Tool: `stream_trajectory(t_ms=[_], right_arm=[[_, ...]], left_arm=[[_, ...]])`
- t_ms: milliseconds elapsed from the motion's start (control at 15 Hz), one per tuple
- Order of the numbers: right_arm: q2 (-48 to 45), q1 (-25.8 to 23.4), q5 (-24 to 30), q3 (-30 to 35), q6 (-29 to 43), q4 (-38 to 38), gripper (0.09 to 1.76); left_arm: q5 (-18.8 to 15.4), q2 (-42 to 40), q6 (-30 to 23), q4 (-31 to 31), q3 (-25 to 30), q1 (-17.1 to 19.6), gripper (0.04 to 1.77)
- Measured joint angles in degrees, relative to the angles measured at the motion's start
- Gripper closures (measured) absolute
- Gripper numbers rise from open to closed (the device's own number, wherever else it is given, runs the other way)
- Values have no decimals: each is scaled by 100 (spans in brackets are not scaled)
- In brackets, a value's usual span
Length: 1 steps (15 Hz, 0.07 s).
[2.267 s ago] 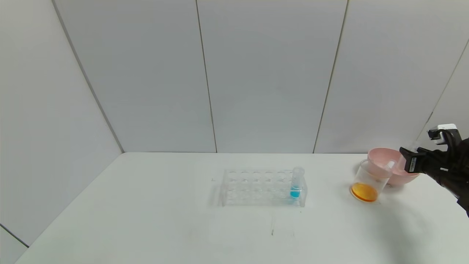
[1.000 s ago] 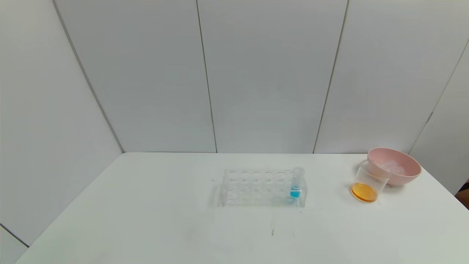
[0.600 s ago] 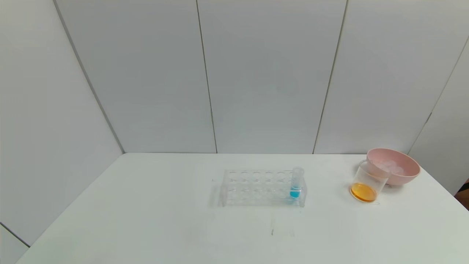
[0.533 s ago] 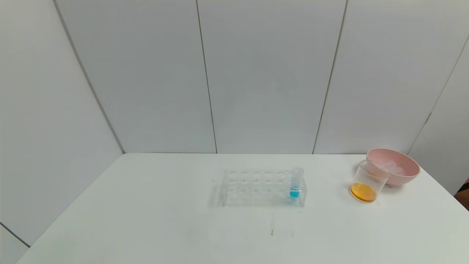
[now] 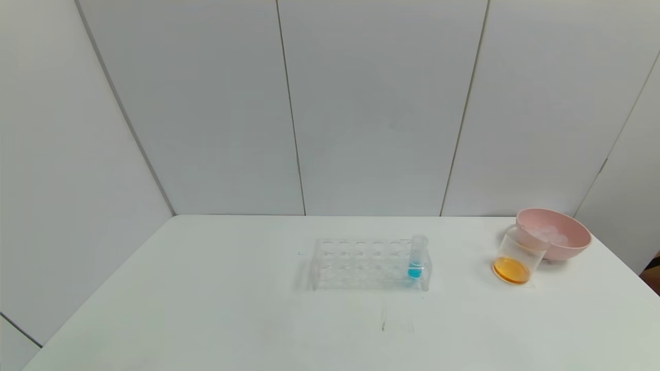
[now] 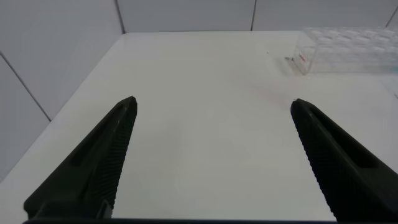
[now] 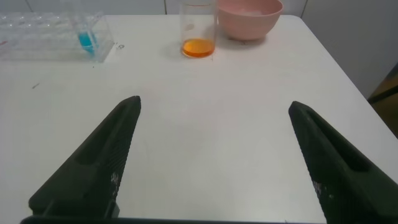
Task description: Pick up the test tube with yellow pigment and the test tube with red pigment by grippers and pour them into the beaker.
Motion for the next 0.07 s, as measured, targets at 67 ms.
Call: stream_trajectory(t_ms=[67], right_arm=[[-28,4,11,66,-40,-12,15]], left_arm=[[0,0,0,0,0,0,5]])
